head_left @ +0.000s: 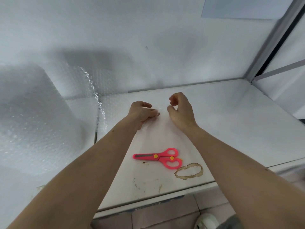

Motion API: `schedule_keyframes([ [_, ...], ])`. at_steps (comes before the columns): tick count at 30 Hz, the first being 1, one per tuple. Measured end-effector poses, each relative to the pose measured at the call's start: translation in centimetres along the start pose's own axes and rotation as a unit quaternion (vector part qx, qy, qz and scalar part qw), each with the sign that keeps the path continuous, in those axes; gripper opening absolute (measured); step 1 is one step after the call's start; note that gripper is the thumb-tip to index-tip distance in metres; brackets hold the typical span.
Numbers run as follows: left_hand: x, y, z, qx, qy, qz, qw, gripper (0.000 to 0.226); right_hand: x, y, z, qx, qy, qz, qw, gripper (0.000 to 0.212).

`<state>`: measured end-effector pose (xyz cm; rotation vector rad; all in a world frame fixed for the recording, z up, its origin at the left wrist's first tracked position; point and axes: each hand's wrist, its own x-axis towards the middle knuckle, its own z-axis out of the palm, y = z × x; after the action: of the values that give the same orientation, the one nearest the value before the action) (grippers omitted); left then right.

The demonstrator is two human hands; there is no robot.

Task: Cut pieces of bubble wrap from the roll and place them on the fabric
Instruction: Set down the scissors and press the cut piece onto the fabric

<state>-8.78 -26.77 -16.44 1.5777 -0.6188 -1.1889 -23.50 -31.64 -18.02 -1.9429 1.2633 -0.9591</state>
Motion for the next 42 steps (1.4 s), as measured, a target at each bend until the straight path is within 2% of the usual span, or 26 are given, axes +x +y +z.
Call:
schedule_keyframes([
  [2,-0.2,-0.1,0.1,0.022,-0.013,0.025,0.999,0.044,0.7,-0.2,0.0,0.073,-0.042,0.126,0.989,0.035],
  [4,-0.3,-0.2,0.2,0.041,-0.031,0.041,0.998,0.045,1.1,0.0,0.2,0.092,-0.063,0.170,0.979,0.042],
  [9,-0.5,0.1,0.5,0.051,-0.062,0.055,0.995,0.042,1.5,0.3,-0.1,0.172,-0.032,0.170,0.970,0.020],
  [15,-0.3,-0.2,0.8,0.119,-0.065,0.058,0.989,0.033,2.4,0.7,-1.3,0.204,0.015,0.204,0.957,0.022],
  [21,0.8,0.4,2.5,0.115,-0.074,0.078,0.988,0.025,2.9,1.9,-3.9,0.238,-0.021,0.193,0.952,0.022],
  [29,4.6,2.9,11.7,0.184,-0.068,0.097,0.976,0.011,6.0,6.9,-11.1,0.204,0.042,0.203,0.957,0.029],
  [36,8.9,4.1,22.0,0.244,-0.037,0.123,0.961,0.012,10.6,13.3,-17.5,0.172,0.072,0.227,0.956,0.030],
  [38,10.6,4.5,24.8,0.261,-0.033,0.132,0.956,0.016,12.4,14.9,-18.9,0.151,0.082,0.227,0.959,0.026],
  [42,13.4,5.1,29.0,0.318,-0.021,0.162,0.934,0.006,15.3,17.4,-20.5,0.064,0.124,0.203,0.969,0.021],
])
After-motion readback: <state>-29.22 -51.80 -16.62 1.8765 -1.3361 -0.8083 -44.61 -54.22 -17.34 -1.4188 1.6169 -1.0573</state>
